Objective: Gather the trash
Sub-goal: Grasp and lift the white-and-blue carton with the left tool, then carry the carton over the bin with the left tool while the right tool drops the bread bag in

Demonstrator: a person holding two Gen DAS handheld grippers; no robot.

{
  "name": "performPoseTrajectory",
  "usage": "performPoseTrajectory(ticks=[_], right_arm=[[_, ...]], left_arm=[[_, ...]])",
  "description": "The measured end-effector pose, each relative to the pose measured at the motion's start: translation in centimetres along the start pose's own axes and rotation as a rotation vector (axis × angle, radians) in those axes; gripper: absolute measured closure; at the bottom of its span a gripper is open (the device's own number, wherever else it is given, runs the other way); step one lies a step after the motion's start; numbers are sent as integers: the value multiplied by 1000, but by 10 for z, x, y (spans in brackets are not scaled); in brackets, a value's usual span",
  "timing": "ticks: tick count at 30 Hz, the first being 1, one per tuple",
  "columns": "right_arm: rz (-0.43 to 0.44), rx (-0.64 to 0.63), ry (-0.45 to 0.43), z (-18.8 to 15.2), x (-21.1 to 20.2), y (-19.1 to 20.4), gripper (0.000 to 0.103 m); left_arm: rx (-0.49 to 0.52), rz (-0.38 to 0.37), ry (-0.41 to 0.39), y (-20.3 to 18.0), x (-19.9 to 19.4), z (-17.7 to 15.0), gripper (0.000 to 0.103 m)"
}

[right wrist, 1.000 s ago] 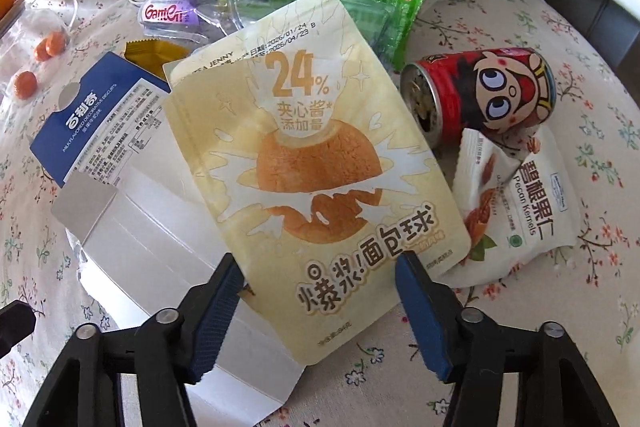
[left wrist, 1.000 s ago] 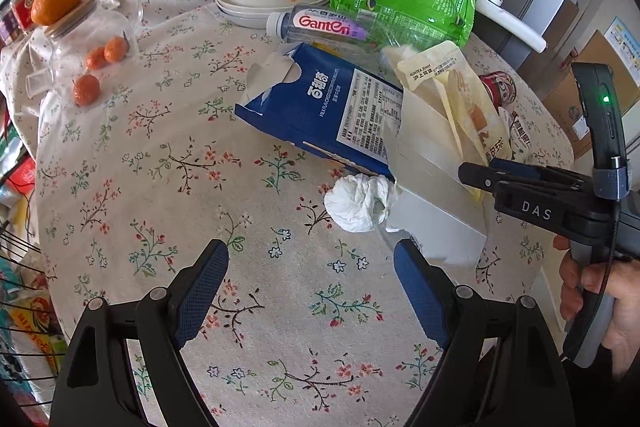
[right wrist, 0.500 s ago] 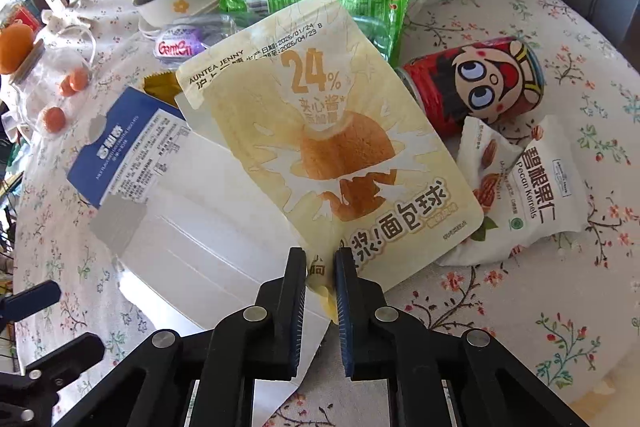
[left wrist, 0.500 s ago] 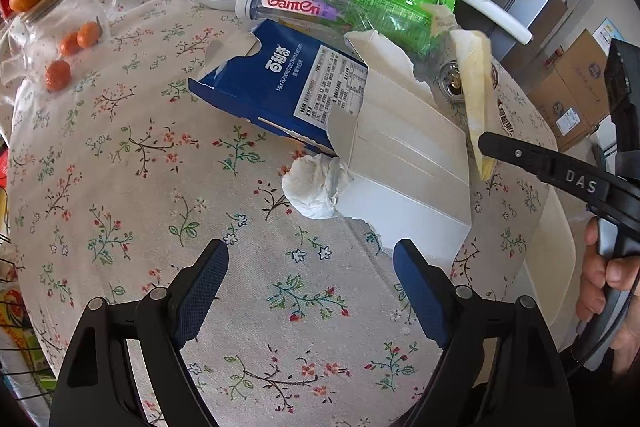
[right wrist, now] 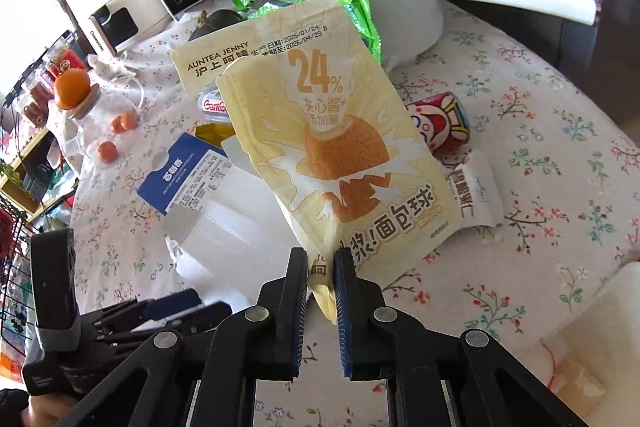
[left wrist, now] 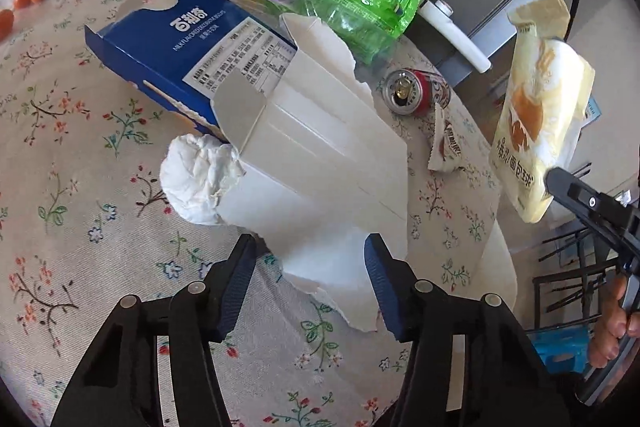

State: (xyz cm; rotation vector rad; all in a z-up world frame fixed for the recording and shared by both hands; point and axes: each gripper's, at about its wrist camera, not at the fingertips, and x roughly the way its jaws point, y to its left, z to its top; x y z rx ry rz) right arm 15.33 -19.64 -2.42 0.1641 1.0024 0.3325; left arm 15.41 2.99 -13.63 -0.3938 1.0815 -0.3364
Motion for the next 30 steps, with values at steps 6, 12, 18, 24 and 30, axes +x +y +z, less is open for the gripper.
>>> performPoseTrajectory(ticks=[6,12,18,24,30], right_arm=[[-25,24,-7,-7,-20,-20,92],[-51,48,-19,-12,-41,-40,92],[-74,74,-35,-19,-57,-55,92],[-90,120,-47,-27,-74,-73,92],[-113,180,-41,-41,-88,-96,92]], left_arm=[[-37,-26,-9,0,9,4,72],[-30,-6,-19,-9,1,12,90],[18,-30,-69,-30,-27,14,103],[151,14,-104,-57,-54,10,103],[238,1,-143,-77,-80,1,103]])
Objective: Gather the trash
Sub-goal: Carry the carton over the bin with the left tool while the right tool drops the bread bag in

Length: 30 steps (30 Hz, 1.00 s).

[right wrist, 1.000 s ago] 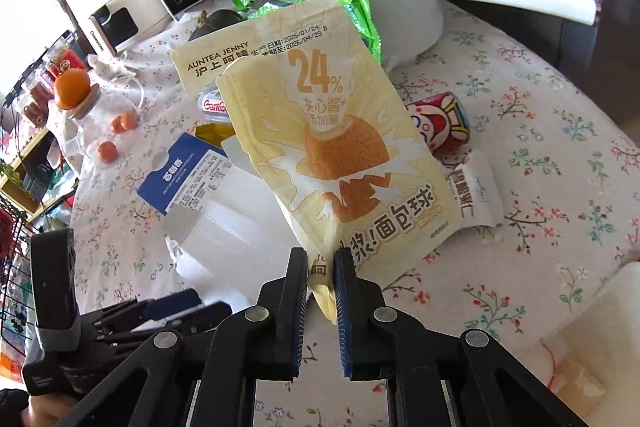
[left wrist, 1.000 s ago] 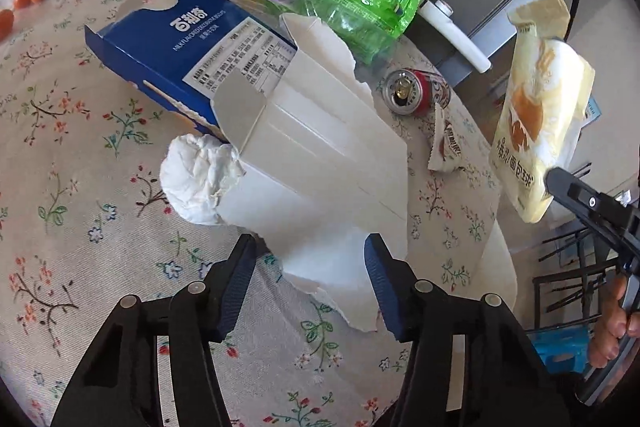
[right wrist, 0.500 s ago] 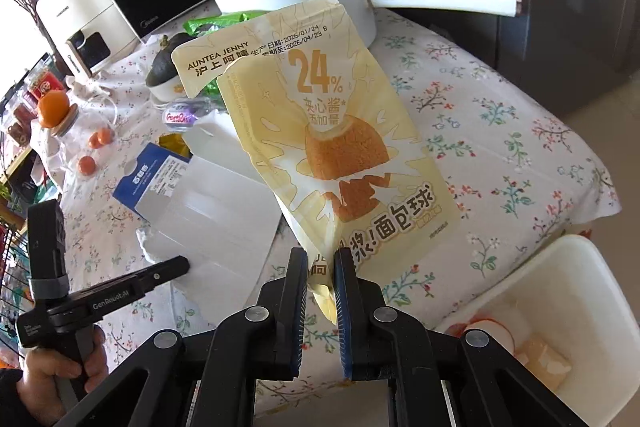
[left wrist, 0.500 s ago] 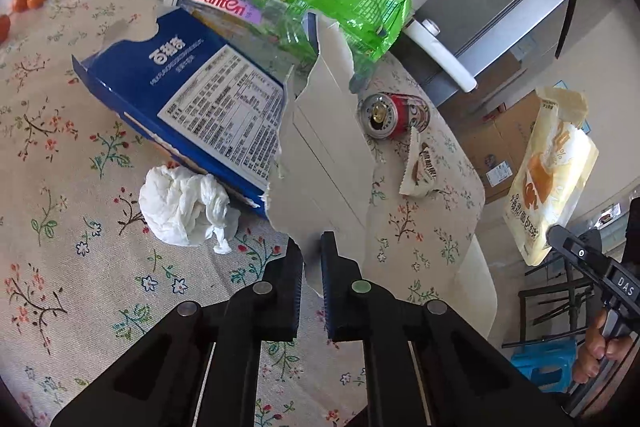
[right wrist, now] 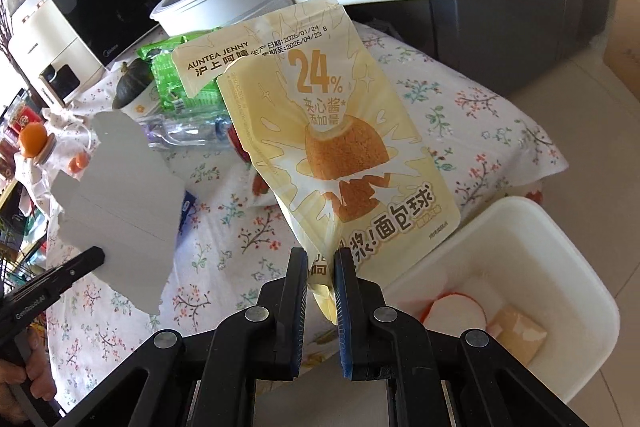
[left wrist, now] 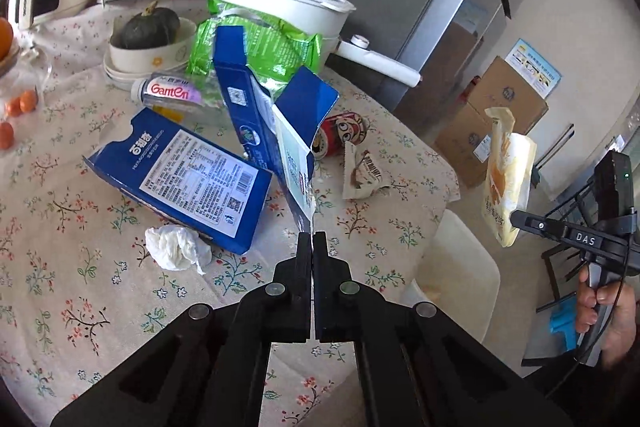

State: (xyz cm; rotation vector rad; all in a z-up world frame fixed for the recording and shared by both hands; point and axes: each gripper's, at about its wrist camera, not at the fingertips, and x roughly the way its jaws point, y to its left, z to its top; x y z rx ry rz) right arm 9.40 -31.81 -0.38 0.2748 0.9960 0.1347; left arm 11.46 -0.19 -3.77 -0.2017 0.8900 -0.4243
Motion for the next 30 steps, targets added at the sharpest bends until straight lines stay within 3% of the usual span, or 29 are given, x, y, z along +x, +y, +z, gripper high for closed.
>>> performPoseTrajectory(ticks=[18,30], right_arm=[[-67,238,147,-64,-8,-126,91],[-77,294,239,-89,9,-162,90]], left_arm=[[221,-198,27,-104,-13,-16,103],[357,-306,89,-181,7,-27,103]])
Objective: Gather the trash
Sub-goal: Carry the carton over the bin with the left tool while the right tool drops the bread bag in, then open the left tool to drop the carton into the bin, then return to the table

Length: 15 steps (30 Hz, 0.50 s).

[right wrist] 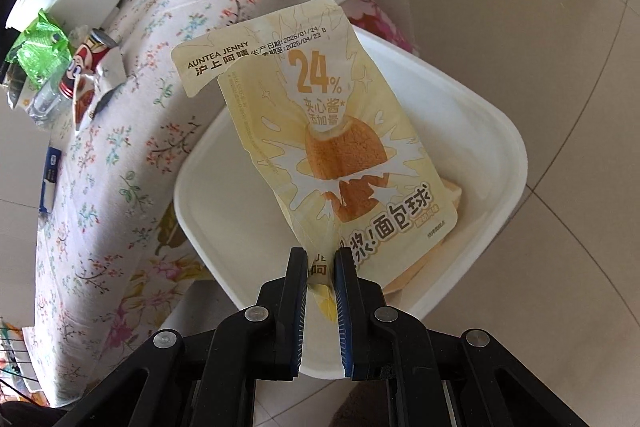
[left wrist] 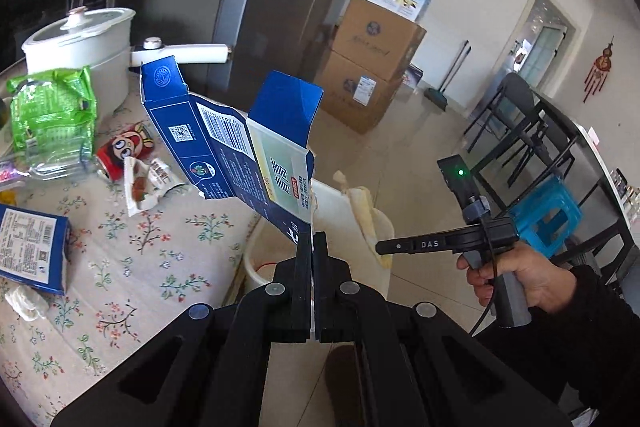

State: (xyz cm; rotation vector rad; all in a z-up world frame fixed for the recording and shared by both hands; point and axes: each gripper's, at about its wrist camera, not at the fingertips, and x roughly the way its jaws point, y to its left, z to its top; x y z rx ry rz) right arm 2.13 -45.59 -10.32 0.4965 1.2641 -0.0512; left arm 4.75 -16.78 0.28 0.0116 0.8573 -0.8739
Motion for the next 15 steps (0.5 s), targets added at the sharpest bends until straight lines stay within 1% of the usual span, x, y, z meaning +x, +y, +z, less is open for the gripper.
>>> performPoseTrajectory(ticks=[3,4,6,7,11,15], right_arm=[[18,13,13,0,2,-8,82],[4,16,19,1,3,-8,71],[-12,9,7,0,-3,-9,61],[-17,2,-6,0,-7,-9,59],[-54,-4,-46,-2,-23,-17,57],[-79,26,-64,-5,-34,-31,55]], left_arm=[[27,-24,21,-15,13,1,103],[35,-29,31,-19,18,1,103],[48,-37,57,-26,33,2,103],[52,-43,70,-29,40,1,103],[65,-73,128,-39,73,-2,103],[80,-77,175,-46,104,-8,103]])
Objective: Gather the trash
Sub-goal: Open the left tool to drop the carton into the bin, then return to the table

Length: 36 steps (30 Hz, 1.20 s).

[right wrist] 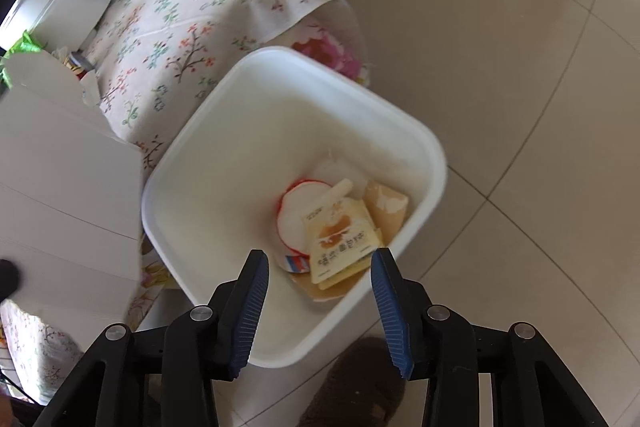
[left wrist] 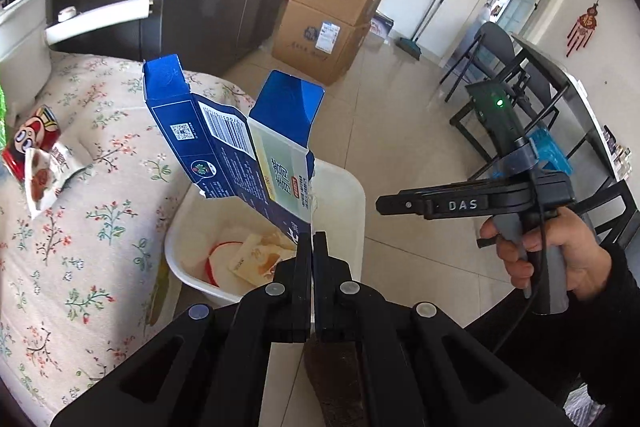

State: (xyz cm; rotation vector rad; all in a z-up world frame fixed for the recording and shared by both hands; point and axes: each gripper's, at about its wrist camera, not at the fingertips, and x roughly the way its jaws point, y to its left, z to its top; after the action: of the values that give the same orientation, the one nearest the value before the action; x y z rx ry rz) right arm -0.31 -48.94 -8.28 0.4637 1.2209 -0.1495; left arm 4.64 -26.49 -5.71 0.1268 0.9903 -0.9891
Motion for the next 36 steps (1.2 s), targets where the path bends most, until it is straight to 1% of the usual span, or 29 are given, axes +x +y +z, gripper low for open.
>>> performPoseTrajectory(ticks=[6,8,11,13,16,18,20,22,23,24,26,29,32,36], right_arm=[[-6,38,-27,1,-9,-13,52],[-15,47,-29,1,-11,-15,52],[-24,56,-35,2,-12,-17,52],[-48,47,-45,3,-13,-15,52],[-95,22,-58,4,-15,-14,49],[-124,11,-64,4,-15,-14,48],[-140,4,-71,4,-16,-14,47],[-141,1,-76,4,-17,-14,45],[-142,-1,-80,4,-18,-13,44],[-142,-3,-83,4,-18,-12,41],[-145,-10,-90,5,-20,-10,39],[-144,-17,-98,8,-20,-3,37],[-136,-31,-106,11,-20,7,35],[-125,-62,-117,16,-17,29,32]], left_arm=[[-17,-7,52,2,35,-2,103],[-27,-16,59,3,43,-2,103],[-26,-8,70,3,52,-1,103],[-33,-7,74,6,55,-1,103],[-29,15,77,11,57,-3,103],[-35,49,78,14,57,-3,102],[-41,66,81,17,55,-2,101],[-53,87,90,21,52,-3,92],[-60,97,89,25,50,-4,76],[-69,113,83,28,46,-5,55],[-83,143,64,33,38,-8,41],[-91,188,62,42,25,-12,40],[-105,249,50,54,7,-18,31],[-158,325,24,80,-21,-30,24]])
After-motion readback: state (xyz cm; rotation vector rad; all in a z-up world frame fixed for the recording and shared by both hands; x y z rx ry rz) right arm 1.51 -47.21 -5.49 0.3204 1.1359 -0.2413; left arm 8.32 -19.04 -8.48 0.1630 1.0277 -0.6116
